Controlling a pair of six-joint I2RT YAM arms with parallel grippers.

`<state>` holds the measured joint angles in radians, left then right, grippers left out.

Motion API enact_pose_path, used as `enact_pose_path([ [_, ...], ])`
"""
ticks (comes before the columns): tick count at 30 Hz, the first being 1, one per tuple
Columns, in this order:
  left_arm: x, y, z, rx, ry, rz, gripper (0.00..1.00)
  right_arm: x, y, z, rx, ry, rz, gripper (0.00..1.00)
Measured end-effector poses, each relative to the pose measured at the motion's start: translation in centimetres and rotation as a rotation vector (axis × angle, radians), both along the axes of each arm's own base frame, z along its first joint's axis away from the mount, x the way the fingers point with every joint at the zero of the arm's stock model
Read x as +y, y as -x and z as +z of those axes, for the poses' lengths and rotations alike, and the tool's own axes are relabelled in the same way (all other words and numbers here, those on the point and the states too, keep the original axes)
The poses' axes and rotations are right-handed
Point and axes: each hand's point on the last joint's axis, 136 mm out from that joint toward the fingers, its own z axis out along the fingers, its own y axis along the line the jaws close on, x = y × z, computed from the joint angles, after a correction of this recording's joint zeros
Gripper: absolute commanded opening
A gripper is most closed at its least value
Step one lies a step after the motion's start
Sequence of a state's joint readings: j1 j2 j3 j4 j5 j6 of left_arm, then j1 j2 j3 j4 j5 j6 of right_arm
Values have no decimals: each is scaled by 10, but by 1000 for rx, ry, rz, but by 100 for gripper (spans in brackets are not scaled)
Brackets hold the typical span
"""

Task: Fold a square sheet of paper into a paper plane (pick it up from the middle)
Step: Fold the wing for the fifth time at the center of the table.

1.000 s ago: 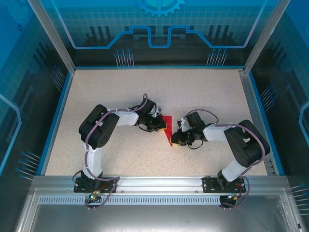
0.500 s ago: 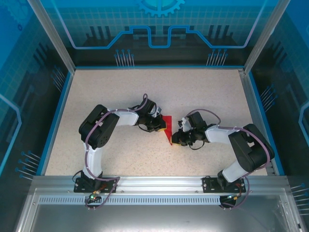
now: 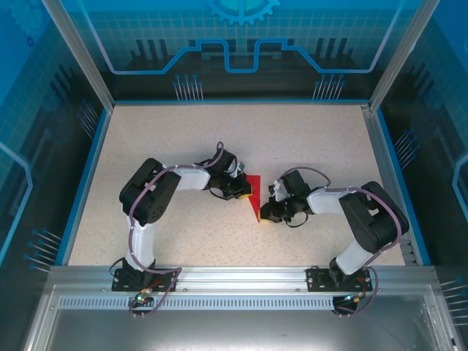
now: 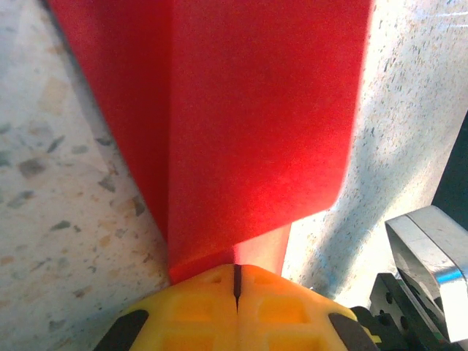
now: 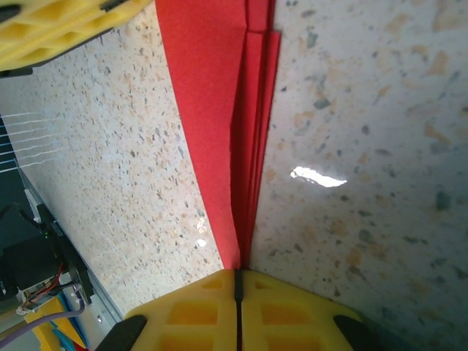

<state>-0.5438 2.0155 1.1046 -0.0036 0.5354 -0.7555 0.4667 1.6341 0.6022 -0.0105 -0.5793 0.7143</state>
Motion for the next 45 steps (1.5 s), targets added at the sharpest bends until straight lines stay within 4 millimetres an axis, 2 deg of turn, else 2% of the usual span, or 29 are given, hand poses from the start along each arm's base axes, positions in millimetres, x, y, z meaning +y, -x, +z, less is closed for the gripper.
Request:
enact_pose_path([
  [4,0,0,0,0,0,-1,5,0,0,0,1,3,6,8],
  [8,0,0,0,0,0,-1,5,-1,-1,5,-17,17,9,15],
  [15,0,0,0,0,0,-1,5,-7,-9,39,-142,32,-2,16],
  [18,0,0,0,0,0,-1,5,-1,-13,43,-158,21,11,14],
  [30,0,0,0,0,0,-1,5,13,-5,9,-61,11,59,11],
  [45,0,0,0,1,-5,0,5,17,-4,1,-27,11,79,11],
])
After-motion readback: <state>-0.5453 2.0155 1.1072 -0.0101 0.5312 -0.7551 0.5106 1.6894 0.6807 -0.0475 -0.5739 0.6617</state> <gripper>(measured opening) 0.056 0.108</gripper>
